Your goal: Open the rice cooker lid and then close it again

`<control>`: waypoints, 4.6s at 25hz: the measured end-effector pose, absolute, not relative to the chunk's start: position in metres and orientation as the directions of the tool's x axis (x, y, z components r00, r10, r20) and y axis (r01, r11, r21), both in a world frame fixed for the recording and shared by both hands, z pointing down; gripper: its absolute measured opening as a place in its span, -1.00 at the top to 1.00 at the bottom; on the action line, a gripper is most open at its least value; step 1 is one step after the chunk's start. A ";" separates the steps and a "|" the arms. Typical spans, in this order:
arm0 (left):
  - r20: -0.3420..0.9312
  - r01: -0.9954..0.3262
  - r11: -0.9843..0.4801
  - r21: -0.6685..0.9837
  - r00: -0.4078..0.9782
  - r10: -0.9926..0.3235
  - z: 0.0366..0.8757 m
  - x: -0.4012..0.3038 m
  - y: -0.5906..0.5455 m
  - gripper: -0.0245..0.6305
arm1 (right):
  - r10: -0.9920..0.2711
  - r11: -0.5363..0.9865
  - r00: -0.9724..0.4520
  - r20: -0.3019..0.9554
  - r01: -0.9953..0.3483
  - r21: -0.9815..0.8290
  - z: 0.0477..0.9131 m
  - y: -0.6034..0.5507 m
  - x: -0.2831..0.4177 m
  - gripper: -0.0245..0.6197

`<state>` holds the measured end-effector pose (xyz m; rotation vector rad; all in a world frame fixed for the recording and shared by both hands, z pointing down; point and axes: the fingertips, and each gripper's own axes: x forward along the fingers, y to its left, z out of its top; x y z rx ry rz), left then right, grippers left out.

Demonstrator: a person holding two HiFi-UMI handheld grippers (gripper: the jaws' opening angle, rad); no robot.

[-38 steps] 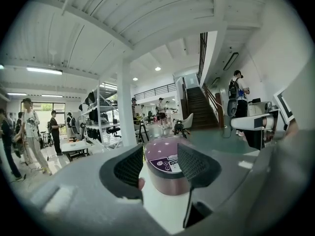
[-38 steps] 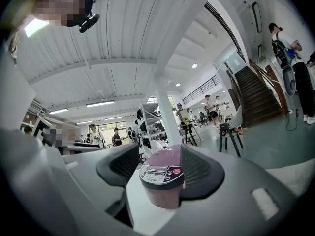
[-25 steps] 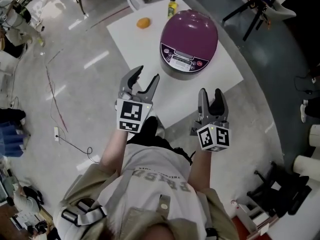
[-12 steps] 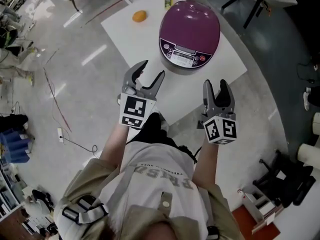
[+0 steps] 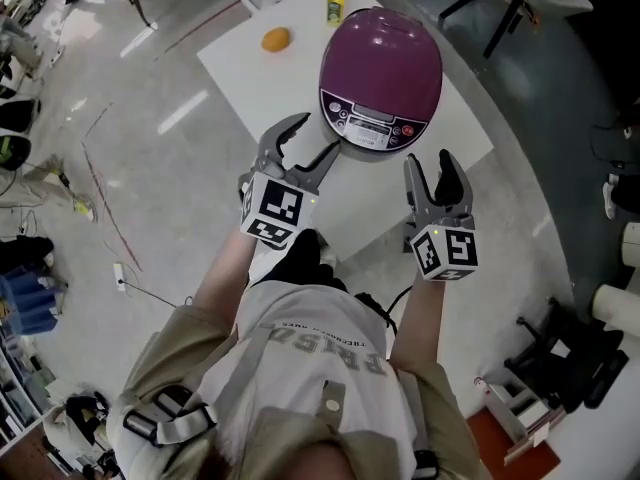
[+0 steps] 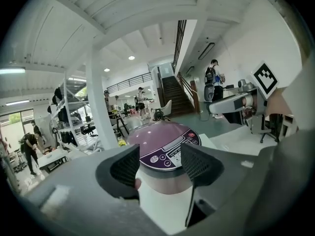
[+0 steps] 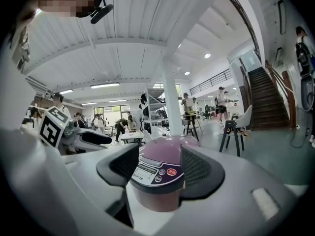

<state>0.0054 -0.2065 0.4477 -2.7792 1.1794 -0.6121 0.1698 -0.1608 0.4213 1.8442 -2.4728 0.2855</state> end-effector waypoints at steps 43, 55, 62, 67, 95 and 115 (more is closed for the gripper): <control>0.703 -0.015 -0.910 -0.414 0.630 -0.331 0.524 0.081 -0.224 -0.23 | -0.578 0.740 -0.504 0.642 -0.655 0.152 0.503 -0.217 0.085 0.11; 0.727 0.032 -0.903 -0.429 0.605 -0.324 0.533 0.085 -0.223 -0.24 | -0.541 0.751 -0.511 0.667 -0.651 0.110 0.508 -0.217 0.083 0.11; 0.732 0.038 -0.897 -0.440 0.594 -0.334 0.533 0.085 -0.223 -0.25 | -0.515 0.752 -0.538 0.667 -0.657 0.051 0.507 -0.218 0.083 0.11; 0.738 0.041 -0.899 -0.436 0.588 -0.331 0.535 0.088 -0.224 -0.28 | -0.516 0.746 -0.525 0.677 -0.664 0.054 0.509 -0.220 0.084 0.11; 0.738 0.010 -0.901 -0.434 0.577 -0.349 0.538 0.091 -0.217 -0.38 | -0.486 0.731 -0.437 0.756 -0.677 0.079 0.515 -0.217 0.086 0.11; 0.754 0.032 -0.913 -0.406 0.576 -0.315 0.538 0.088 -0.223 -0.38 | -0.474 0.729 -0.465 0.748 -0.683 0.037 0.516 -0.219 0.082 0.08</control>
